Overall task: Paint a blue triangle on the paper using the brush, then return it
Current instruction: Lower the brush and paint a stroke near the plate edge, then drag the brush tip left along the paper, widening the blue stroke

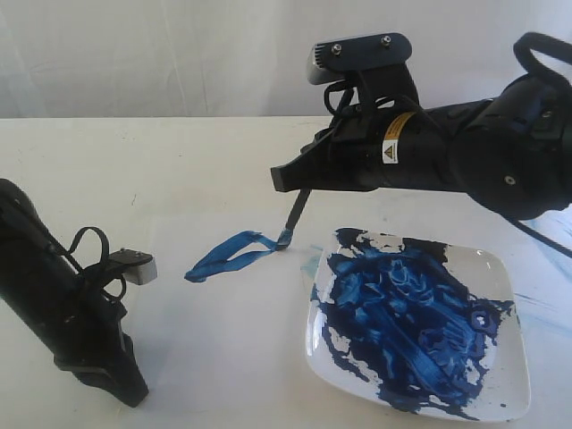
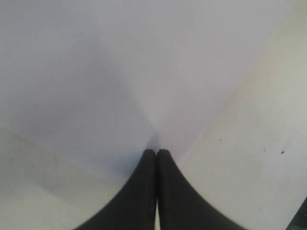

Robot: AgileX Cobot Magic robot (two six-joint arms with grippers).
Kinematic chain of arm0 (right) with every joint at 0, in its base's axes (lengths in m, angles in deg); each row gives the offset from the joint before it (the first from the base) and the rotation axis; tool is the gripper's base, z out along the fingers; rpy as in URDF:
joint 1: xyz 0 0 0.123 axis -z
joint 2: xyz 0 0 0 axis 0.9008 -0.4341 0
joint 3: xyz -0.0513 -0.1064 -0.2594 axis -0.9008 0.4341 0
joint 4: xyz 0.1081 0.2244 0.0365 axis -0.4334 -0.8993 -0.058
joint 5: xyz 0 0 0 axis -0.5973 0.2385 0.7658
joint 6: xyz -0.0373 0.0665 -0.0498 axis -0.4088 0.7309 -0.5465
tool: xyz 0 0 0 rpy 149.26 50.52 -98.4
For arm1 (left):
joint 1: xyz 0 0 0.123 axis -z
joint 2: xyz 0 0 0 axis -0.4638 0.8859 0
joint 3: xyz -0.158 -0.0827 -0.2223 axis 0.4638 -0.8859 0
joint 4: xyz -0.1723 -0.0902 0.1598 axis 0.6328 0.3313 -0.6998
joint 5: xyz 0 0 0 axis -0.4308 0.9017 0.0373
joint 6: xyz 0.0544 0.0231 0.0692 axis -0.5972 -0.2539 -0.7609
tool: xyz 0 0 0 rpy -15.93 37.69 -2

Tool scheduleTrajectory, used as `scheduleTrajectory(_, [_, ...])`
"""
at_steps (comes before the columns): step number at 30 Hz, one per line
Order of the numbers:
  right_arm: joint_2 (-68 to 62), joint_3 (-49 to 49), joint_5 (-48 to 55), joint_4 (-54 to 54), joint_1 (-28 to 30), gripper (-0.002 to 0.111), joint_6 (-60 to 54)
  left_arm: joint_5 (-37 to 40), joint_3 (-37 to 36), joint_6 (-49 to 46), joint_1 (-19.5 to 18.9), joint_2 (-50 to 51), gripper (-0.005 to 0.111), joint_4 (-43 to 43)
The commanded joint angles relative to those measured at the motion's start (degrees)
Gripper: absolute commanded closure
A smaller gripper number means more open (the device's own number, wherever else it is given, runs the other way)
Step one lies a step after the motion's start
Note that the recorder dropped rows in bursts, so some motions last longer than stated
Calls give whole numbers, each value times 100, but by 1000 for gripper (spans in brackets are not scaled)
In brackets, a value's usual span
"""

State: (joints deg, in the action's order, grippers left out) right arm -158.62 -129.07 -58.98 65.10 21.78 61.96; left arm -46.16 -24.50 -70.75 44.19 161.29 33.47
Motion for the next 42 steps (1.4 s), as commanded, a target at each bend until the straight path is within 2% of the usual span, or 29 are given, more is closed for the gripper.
scheduleTrajectory(1, [-2, 21, -19, -18, -142, 108, -51, 52, -33, -24, 20, 11, 107, 33])
scheduleTrajectory(28, [-2, 21, -251, -241, -382, 108, 97, 72, -33, -24, 20, 11, 107, 33])
scheduleTrajectory(34, [-2, 21, -718, -270, -620, 108, 97, 72, -33, -24, 20, 11, 107, 33])
scheduleTrajectory(42, [-2, 21, -790, -270, -705, 108, 353, 72, -33, -24, 20, 11, 107, 33])
